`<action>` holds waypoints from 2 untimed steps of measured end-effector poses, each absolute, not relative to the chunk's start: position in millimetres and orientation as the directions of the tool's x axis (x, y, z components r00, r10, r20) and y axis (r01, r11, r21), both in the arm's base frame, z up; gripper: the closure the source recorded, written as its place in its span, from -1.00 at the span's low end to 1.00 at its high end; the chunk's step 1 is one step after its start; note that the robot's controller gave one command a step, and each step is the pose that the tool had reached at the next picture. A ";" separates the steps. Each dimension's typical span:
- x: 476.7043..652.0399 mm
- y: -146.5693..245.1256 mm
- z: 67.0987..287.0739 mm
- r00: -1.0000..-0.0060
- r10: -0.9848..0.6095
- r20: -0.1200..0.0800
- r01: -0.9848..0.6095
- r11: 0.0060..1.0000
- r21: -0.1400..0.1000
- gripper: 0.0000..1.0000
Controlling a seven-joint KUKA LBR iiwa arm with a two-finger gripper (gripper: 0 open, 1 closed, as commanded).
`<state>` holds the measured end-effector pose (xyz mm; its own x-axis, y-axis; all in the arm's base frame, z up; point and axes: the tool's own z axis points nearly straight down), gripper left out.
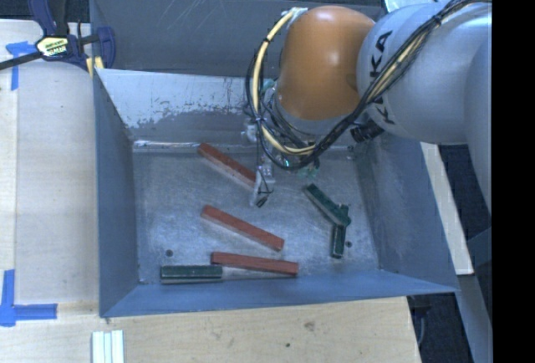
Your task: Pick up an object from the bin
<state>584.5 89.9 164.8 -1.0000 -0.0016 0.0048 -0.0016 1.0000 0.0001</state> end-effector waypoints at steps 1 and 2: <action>551.8 84.2 69.6 -1.000 -0.008 -0.006 -0.008 1.000 0.003 -1.00; 513.2 112.4 100.5 -0.986 0.169 -0.001 0.169 0.986 0.001 -1.00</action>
Offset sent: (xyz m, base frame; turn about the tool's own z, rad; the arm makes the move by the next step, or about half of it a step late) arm -0.0337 -0.0063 -0.0948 -0.0074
